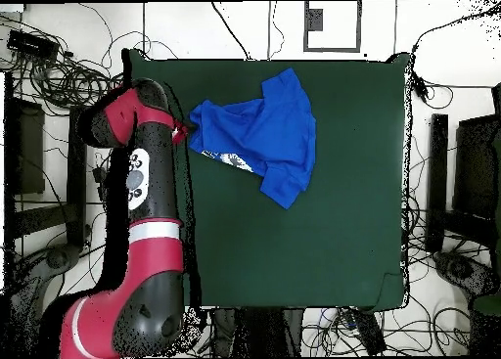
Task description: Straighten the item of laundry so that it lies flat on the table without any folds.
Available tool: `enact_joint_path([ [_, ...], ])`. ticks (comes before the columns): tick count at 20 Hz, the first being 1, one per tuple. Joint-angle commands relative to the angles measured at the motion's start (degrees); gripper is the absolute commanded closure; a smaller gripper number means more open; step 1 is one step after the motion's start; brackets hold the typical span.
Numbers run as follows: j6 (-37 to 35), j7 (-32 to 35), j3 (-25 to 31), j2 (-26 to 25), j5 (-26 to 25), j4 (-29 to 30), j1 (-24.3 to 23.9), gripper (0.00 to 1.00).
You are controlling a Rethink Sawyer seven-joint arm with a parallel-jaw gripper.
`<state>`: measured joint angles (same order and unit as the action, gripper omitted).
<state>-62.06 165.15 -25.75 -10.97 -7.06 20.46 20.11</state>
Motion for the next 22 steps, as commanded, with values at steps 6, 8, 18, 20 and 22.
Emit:
enact_joint_path([
  [6,9.04,16.71,0.01,-6.77,-3.96,4.51,2.02,1.00],
  [8,9.40,16.95,-0.09,-6.96,-4.11,4.39,1.95,1.00],
  [18,-0.07,11.45,1.06,-2.80,0.17,5.25,1.88,1.00],
  [20,-2.16,10.10,-0.74,-2.28,-0.91,4.08,1.99,1.00],
  [22,-4.90,8.52,-1.76,-1.79,-1.11,3.06,1.83,1.00],
])
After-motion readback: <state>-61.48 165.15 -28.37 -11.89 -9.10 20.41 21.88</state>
